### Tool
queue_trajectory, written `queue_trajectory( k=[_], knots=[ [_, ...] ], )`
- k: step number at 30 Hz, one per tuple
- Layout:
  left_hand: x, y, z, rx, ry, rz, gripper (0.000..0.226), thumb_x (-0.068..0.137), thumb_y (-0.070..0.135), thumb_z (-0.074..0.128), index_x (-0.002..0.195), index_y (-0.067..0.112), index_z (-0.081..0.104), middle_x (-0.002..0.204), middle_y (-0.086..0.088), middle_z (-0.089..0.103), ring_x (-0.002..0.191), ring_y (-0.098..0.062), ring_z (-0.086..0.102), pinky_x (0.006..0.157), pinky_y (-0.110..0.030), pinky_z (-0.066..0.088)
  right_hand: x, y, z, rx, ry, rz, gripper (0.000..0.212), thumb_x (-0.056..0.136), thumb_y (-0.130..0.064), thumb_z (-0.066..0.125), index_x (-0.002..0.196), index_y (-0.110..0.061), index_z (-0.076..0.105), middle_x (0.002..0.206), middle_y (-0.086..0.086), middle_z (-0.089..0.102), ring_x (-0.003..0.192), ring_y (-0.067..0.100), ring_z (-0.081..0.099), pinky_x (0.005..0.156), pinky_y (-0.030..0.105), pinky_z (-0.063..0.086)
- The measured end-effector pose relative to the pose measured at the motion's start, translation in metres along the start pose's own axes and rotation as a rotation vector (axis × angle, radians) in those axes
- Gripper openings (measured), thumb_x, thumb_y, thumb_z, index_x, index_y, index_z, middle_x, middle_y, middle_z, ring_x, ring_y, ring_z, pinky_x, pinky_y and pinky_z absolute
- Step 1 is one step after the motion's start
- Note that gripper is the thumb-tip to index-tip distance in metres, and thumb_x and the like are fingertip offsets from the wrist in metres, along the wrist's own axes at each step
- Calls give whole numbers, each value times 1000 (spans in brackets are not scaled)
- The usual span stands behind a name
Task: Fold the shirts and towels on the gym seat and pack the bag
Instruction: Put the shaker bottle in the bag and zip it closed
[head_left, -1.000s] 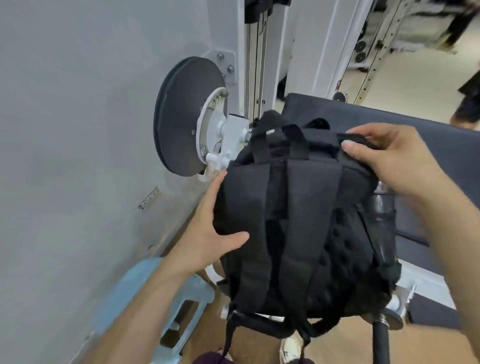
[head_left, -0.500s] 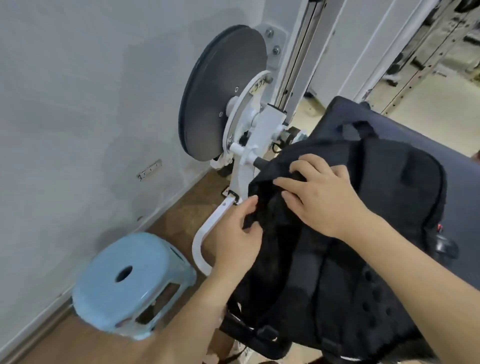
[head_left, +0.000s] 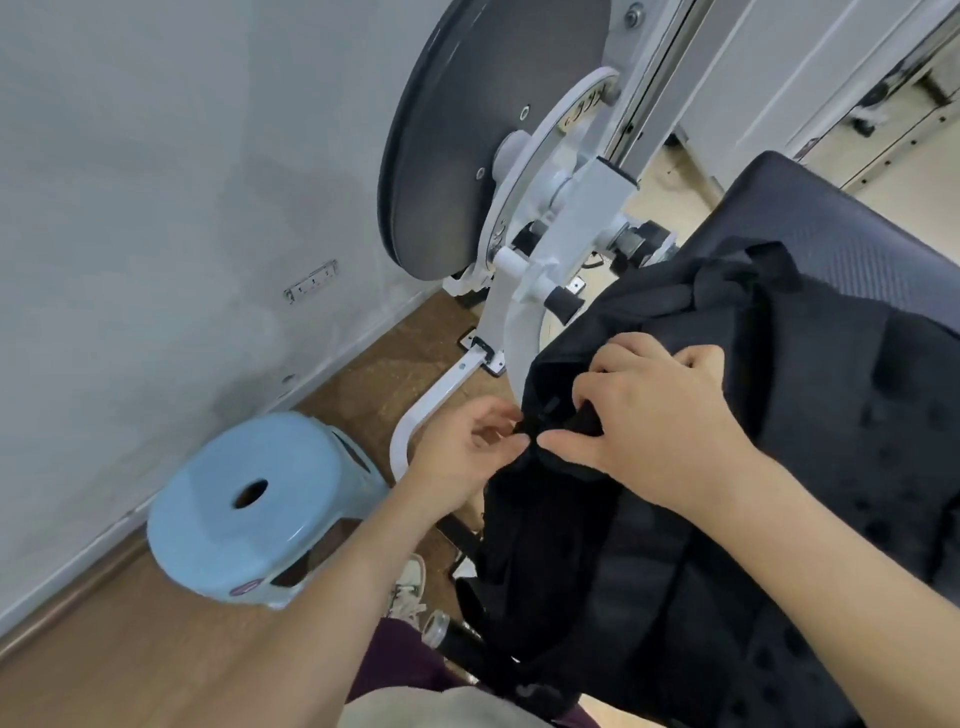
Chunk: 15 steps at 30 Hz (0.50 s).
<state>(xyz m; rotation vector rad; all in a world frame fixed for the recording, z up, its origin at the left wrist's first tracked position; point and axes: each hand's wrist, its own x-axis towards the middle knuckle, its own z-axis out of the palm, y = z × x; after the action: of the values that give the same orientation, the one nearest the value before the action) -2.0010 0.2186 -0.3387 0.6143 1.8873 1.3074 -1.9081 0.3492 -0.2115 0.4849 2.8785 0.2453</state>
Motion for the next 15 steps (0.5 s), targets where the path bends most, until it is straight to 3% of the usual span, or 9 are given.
queue_trajectory(
  k=[4,7,9,12,13,15],
  knots=[
    [8,18,10,314,32,101,28,86,30,69,114,27,67,93,7,65,89,-12,62,77,-23,46,5,-11,-6,54,-79,21,37,85,-63,48,91,-31,67,102,-13,59,128,15,37,82,39,17],
    [12,25,7,452,-9,157,25,91,16,59,114,20,69,104,1,69,96,-17,62,76,-21,41,2,-6,-3,48,-24,-63,26,72,-53,71,74,-28,70,79,-10,59,100,21,56,75,39,20],
    [12,24,5,435,-29,122,25,90,7,55,104,20,70,102,2,70,96,-15,62,80,-23,44,1,3,1,50,19,-109,22,71,-52,73,73,-30,71,75,-11,56,92,19,57,73,36,17],
    [12,10,-3,49,-51,-80,32,89,-6,54,83,23,65,88,11,69,92,-12,63,84,-26,50,6,12,-4,69,256,-130,13,81,-37,63,71,-31,67,80,-11,54,92,18,55,75,34,16],
    [11,5,-7,-155,-61,-147,33,90,-8,53,83,21,66,83,11,70,88,-13,64,79,-27,51,8,11,-7,54,330,-117,12,83,-24,63,72,-27,66,82,-9,55,92,20,56,76,33,18],
    [4,1,-9,-528,-122,-235,32,93,-12,45,91,11,68,84,1,72,84,-18,65,76,-29,51,12,5,-7,18,429,-65,25,88,-6,46,74,-20,63,83,-6,57,95,22,56,77,32,19]
  ],
)
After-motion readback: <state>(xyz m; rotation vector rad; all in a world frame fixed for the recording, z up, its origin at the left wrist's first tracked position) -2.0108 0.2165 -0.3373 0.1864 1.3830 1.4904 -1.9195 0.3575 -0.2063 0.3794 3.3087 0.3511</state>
